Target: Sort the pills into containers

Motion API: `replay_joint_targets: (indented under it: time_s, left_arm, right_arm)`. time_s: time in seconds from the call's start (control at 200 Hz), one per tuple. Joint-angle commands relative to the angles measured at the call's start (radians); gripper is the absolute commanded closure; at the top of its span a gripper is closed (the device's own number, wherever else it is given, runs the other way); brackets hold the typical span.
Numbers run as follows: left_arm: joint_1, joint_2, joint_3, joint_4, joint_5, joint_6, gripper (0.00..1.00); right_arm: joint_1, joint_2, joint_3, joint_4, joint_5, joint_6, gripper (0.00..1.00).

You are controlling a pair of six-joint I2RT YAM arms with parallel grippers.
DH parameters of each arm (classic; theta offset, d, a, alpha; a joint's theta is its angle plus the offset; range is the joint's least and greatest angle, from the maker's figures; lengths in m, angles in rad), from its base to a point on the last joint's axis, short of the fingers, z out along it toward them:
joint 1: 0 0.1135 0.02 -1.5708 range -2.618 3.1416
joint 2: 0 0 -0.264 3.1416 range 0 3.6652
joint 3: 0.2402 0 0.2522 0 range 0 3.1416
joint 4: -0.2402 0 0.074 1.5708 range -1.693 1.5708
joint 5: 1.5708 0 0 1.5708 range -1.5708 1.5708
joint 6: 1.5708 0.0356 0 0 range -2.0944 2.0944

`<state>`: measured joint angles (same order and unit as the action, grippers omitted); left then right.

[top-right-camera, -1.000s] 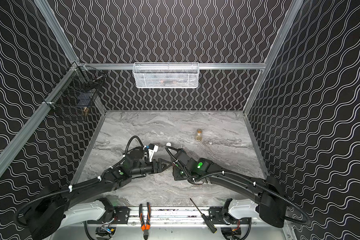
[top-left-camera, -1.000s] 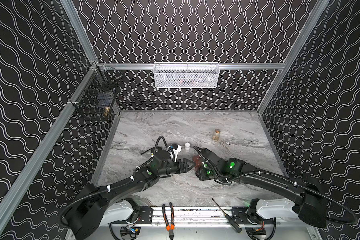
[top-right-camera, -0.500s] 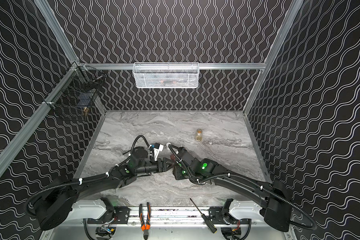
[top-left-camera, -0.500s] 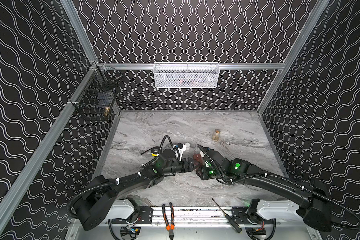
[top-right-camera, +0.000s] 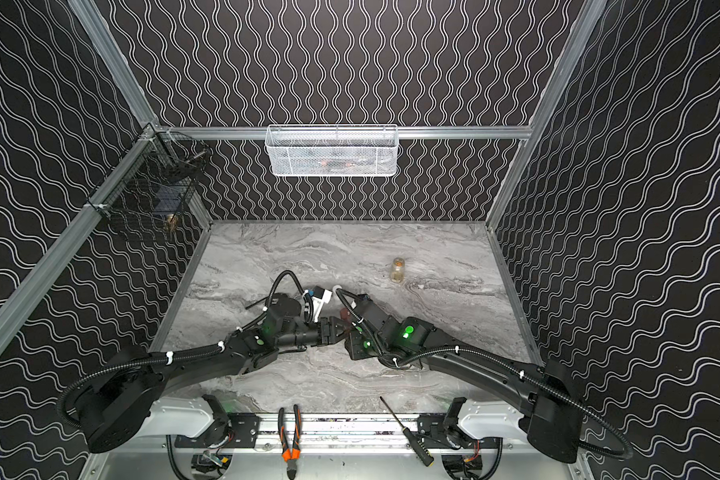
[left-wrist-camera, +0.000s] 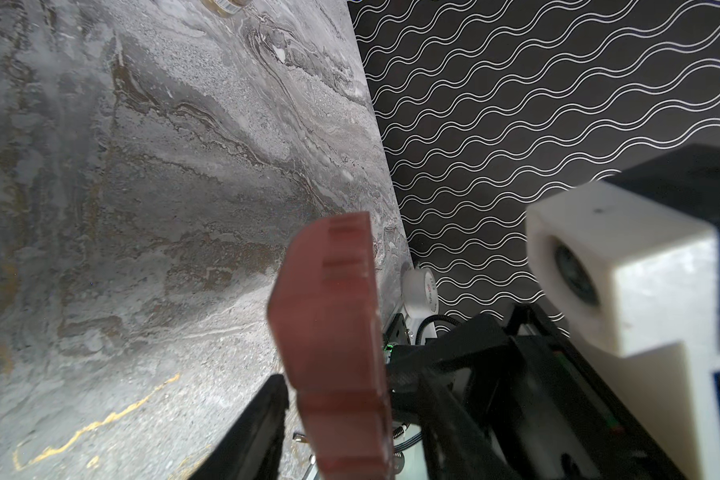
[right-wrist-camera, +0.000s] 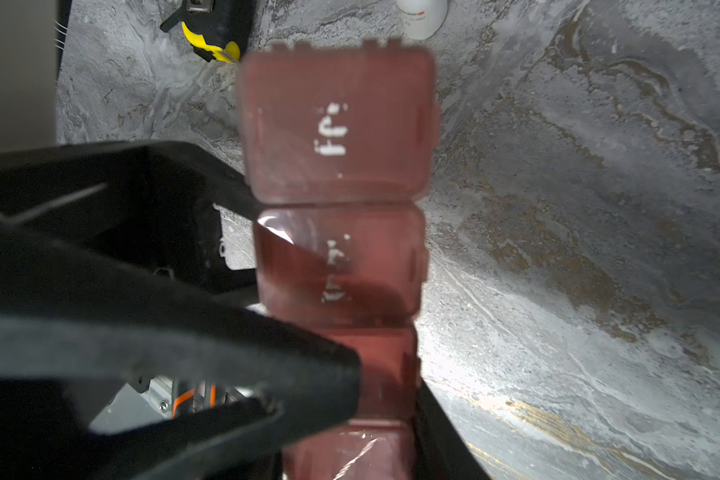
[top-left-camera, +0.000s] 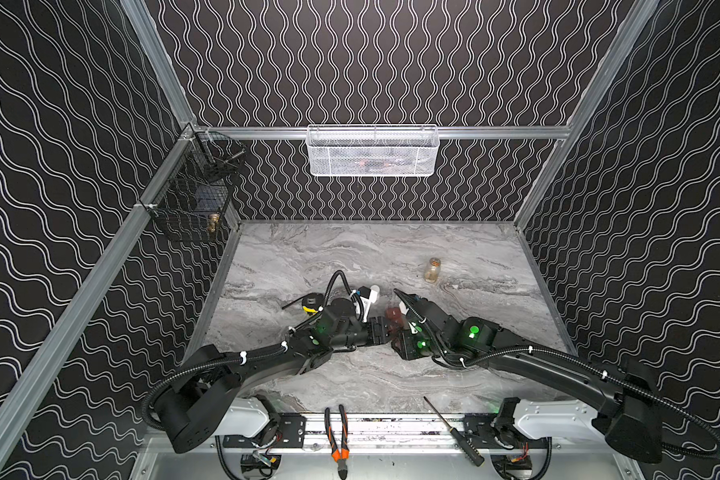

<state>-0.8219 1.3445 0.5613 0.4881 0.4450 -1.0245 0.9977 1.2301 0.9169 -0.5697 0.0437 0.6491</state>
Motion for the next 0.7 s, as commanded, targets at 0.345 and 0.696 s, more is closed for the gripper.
replay_joint_targets:
  time_s: [0.345, 0.696]
  left_arm:
    - [-0.003, 0.005, -0.017, 0.066, 0.006, -0.016, 0.63]
    - [-0.002, 0.006, -0.026, 0.056, -0.007, -0.008, 0.76]
  right_arm:
    - [-0.001, -0.006, -0.013, 0.054, -0.022, -0.011, 0.64]
    - [-0.001, -0.033, -0.024, 0.063, -0.059, -0.009, 0.40]
